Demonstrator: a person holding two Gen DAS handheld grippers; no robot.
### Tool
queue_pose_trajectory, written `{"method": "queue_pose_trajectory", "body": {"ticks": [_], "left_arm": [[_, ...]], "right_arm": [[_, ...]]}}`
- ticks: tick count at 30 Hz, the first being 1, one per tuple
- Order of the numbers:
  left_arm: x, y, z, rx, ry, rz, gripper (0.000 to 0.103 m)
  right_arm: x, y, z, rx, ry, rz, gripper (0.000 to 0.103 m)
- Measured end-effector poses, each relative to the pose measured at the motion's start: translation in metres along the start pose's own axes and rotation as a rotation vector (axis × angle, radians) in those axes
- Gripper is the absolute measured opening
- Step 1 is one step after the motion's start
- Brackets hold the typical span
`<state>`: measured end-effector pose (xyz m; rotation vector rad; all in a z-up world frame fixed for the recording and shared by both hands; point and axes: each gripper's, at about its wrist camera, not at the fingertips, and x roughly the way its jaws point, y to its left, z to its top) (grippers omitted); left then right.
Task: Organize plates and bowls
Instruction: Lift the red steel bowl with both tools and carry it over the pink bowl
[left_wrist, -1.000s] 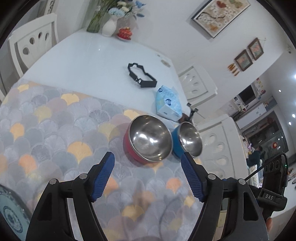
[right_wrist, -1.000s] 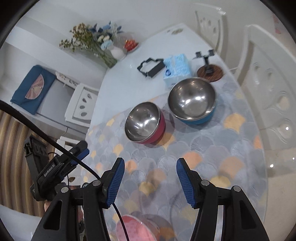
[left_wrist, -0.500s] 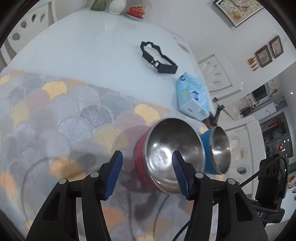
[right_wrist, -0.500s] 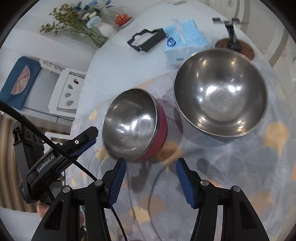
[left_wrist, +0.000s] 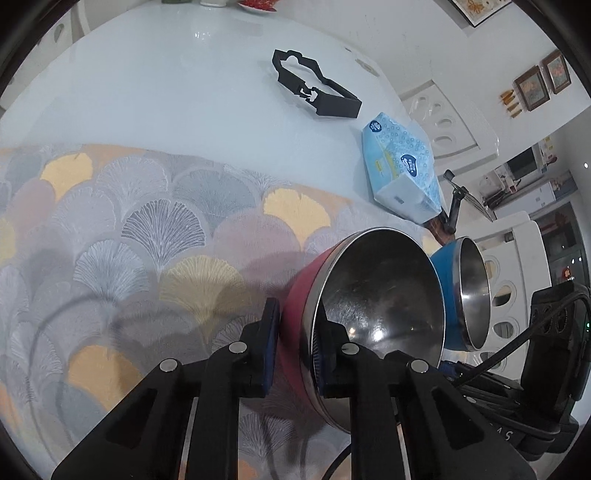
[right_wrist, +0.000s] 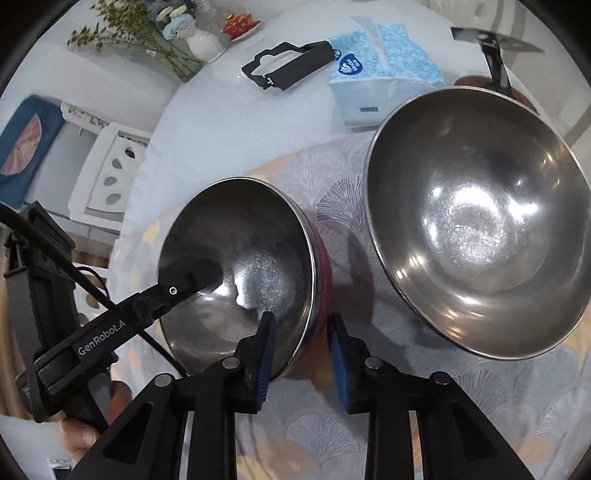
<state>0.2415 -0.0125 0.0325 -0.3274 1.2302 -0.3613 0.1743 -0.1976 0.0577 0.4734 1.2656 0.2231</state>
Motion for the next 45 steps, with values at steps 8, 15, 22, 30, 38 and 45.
{"method": "queue_pose_trajectory", "body": {"ticks": [8,15,22,30,38,45], "left_arm": [[-0.019,-0.006,0.001,0.002,-0.037,-0.023,0.013],[-0.057,-0.017,-0.003,0.016,-0.098,-0.044,0.014],[-0.101,-0.035,-0.018,0.048,-0.160,-0.065,0.014],[-0.159,-0.053,-0.053,0.087,-0.242,-0.082,0.014],[-0.201,-0.053,-0.110,0.128,-0.251,-0.124,0.014],[-0.222,-0.041,-0.170,0.136,-0.210,-0.132,0.014]], "right_arm": [[-0.012,0.015,-0.001,-0.066,-0.020,-0.037,0.027],[-0.045,0.035,-0.002,-0.117,-0.067,-0.032,0.027],[-0.089,0.056,-0.017,-0.168,-0.119,-0.026,0.027],[-0.135,0.080,-0.052,-0.208,-0.146,-0.015,0.027],[-0.166,0.099,-0.124,-0.162,-0.175,-0.058,0.027],[-0.174,0.101,-0.199,-0.073,-0.134,-0.022,0.027]]}}
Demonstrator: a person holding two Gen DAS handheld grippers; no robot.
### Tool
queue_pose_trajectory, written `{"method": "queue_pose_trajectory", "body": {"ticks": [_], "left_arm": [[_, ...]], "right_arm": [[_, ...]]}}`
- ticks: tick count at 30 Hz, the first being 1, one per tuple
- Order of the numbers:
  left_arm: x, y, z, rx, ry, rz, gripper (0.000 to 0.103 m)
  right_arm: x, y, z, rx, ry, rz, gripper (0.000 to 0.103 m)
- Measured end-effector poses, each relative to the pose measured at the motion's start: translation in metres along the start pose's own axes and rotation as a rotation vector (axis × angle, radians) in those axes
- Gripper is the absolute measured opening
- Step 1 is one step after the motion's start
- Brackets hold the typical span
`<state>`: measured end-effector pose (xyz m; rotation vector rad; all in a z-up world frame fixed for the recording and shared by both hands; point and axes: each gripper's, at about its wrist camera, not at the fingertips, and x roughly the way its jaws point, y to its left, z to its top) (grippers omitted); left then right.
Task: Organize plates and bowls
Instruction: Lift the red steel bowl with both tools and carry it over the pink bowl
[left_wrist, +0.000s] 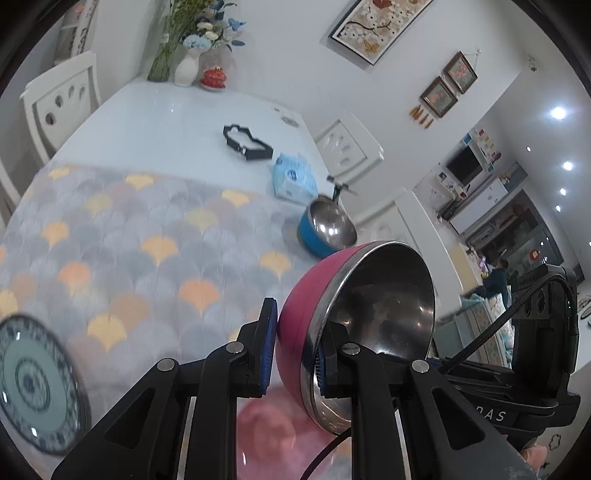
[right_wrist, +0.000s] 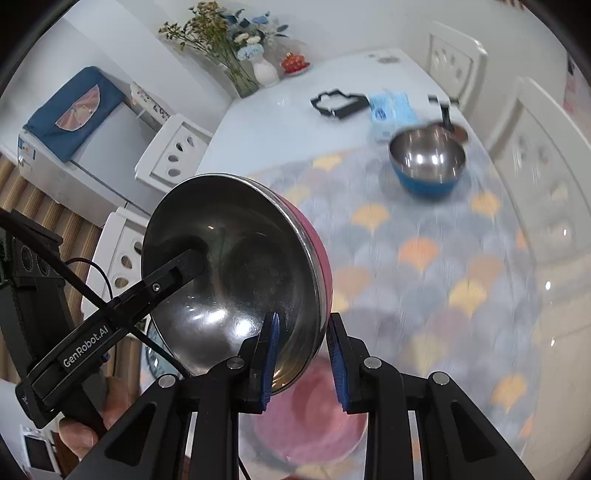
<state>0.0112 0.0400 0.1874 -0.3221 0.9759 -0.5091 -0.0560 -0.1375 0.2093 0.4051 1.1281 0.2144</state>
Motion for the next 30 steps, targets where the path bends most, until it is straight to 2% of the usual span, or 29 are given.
{"method": "queue_pose_trajectory", "body": {"ticks": [5,14,22,30], "left_arm": [[-0.008,0.004,-0.037,-0.016,0.039,-0.029,0.015],[-0.002,0.003,-0.094,0.007,0.115,0.027,0.015],[0.013,-0.012,-0.126,0.144,0.127,0.154,0.015],[0.024,-0.004,-0.136,0.145,0.154,0.169,0.015]], "right_arm": [[-0.005,0.001,-0.045,0.032,0.018,-0.013,0.027],[0.005,-0.013,-0.102,0.087,0.086,-0.023,0.027],[0.019,-0.023,-0.123,0.121,0.114,-0.043,0.027],[0.036,-0.036,-0.134,0.163,0.141,-0.038,0.027]]}}
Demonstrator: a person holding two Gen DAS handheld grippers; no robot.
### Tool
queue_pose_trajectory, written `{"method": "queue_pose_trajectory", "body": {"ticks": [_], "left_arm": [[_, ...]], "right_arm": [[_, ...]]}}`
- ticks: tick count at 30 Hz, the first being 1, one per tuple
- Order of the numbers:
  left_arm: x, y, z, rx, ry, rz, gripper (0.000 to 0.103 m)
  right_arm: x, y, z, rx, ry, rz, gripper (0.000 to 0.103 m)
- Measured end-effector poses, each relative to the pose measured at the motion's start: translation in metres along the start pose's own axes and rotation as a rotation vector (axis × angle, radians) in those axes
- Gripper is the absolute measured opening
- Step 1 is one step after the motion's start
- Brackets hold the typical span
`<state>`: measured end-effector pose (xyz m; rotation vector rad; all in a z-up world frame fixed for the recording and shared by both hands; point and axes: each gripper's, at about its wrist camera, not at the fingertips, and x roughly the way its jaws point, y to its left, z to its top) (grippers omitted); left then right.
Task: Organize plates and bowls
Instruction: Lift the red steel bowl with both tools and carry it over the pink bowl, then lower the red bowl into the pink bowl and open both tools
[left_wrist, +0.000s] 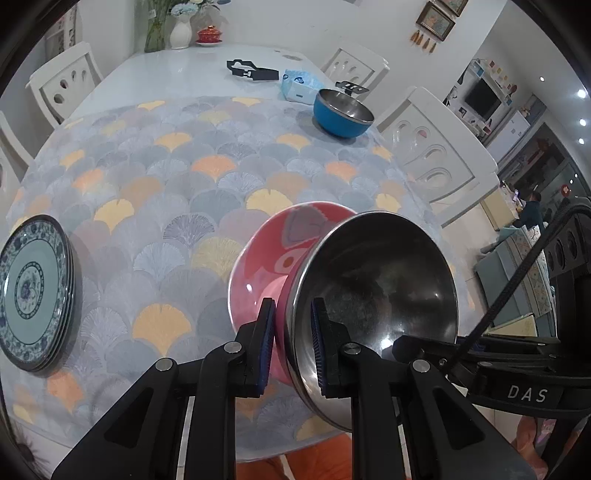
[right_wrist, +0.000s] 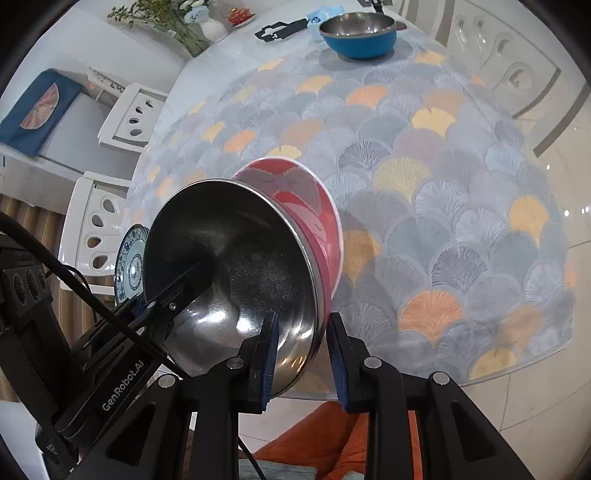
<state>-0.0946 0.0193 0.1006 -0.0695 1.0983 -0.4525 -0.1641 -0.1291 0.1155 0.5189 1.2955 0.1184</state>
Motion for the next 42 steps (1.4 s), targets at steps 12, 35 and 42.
{"method": "queue_pose_trajectory", "body": {"ticks": [12,35,42], "left_arm": [[0.001,0.007,0.007,0.048,-0.027,0.053,0.028],[0.012,0.027,-0.001,-0.015,0.030,-0.013,0.028],[0.017,0.032,0.003,-0.045,0.044,-0.027,0.028]], "right_arm": [[0.008,0.006,0.002,0.002,-0.010,-0.018,0.029],[0.011,-0.002,0.006,-0.043,-0.027,-0.034,0.031],[0.017,-0.017,0.008,-0.014,-0.011,-0.044,0.032]]}}
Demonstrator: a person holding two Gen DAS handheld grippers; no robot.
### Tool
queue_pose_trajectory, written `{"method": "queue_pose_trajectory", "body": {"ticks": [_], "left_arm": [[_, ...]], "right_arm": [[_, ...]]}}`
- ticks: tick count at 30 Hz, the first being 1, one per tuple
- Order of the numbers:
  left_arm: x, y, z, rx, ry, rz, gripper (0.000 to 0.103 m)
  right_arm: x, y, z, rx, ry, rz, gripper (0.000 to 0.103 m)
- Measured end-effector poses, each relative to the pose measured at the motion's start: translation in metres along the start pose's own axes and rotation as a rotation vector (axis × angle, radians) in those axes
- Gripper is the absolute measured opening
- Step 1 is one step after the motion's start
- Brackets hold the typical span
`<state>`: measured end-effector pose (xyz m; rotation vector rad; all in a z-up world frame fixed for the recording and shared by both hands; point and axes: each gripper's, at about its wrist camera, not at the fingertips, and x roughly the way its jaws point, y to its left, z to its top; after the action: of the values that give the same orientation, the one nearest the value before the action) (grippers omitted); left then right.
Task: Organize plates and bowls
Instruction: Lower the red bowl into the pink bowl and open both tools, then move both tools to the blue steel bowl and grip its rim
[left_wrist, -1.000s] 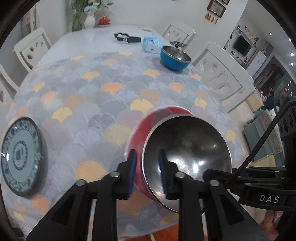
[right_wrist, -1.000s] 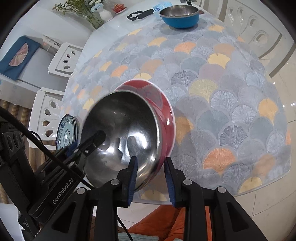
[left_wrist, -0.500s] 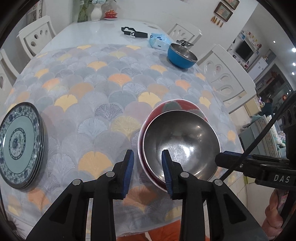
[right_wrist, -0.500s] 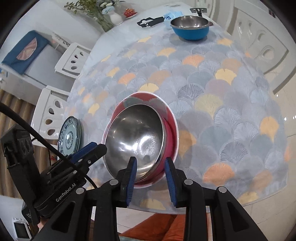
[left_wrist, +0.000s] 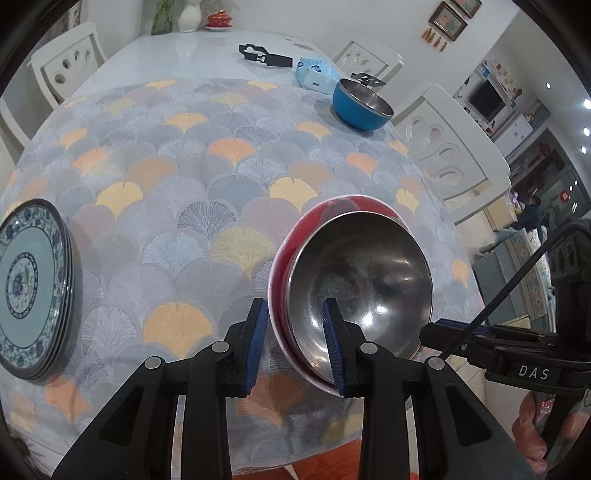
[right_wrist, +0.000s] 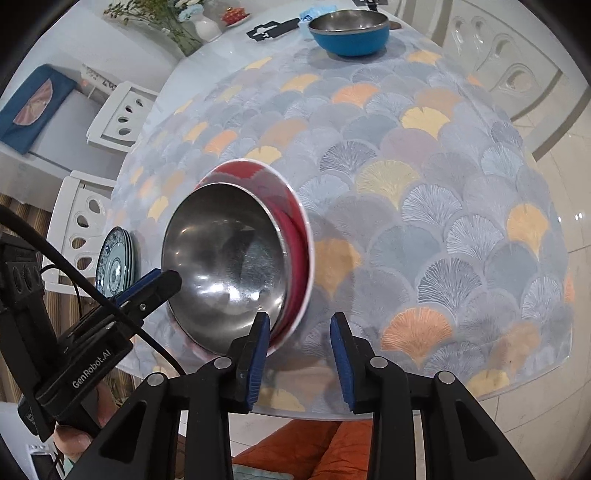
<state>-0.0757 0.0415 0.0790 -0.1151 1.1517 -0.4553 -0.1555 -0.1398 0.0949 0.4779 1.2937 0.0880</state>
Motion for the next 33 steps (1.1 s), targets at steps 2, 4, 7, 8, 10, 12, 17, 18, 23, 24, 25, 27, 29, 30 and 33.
{"method": "queue_pose_trajectory", "body": {"ticks": [2,4,7,8,10,12,17,18,23,24,25,27,29,30,33], "left_arm": [[0.000,0.001,0.002,-0.007,-0.005,0.005,0.028],[-0.003,0.003,0.007,-0.014,-0.016,0.007,0.028],[-0.010,0.005,0.018,-0.032,-0.041,0.001,0.028],[-0.014,0.006,0.024,-0.039,-0.052,-0.004,0.028],[-0.021,0.005,0.038,-0.048,-0.077,-0.016,0.028],[-0.027,0.005,0.052,-0.058,-0.095,-0.038,0.028],[-0.041,-0.003,0.097,-0.075,-0.153,-0.105,0.028],[-0.042,-0.006,0.106,-0.067,-0.163,-0.106,0.028],[-0.035,-0.030,0.157,-0.010,-0.194,-0.110,0.028],[-0.030,-0.035,0.167,-0.002,-0.193,-0.115,0.028],[-0.026,-0.039,0.175,0.005,-0.191,-0.118,0.028],[-0.012,-0.050,0.194,0.026,-0.180,-0.123,0.028],[0.003,-0.060,0.208,0.043,-0.164,-0.121,0.033],[0.011,-0.066,0.217,0.050,-0.156,-0.119,0.041],[0.036,-0.077,0.238,0.056,-0.147,-0.117,0.060]], "right_arm": [[-0.001,-0.001,0.001,0.009,0.003,0.013,0.031],[-0.008,0.001,0.004,-0.003,-0.004,0.015,0.032],[-0.023,0.005,0.013,-0.027,-0.024,0.037,0.032],[-0.029,0.006,0.016,-0.037,-0.032,0.047,0.032],[-0.043,0.008,0.026,-0.061,-0.061,0.049,0.032],[-0.061,0.007,0.040,-0.074,-0.101,0.044,0.032],[-0.098,-0.014,0.078,-0.032,-0.189,0.082,0.035],[-0.104,-0.020,0.086,-0.015,-0.200,0.095,0.036],[-0.118,-0.050,0.124,0.083,-0.244,0.172,0.048],[-0.119,-0.059,0.132,0.113,-0.260,0.183,0.050],[-0.120,-0.064,0.140,0.127,-0.266,0.186,0.050],[-0.117,-0.073,0.156,0.141,-0.266,0.188,0.051],[-0.112,-0.082,0.171,0.149,-0.256,0.195,0.051],[-0.106,-0.087,0.181,0.156,-0.244,0.202,0.051],[-0.091,-0.098,0.205,0.160,-0.220,0.210,0.051]]}}
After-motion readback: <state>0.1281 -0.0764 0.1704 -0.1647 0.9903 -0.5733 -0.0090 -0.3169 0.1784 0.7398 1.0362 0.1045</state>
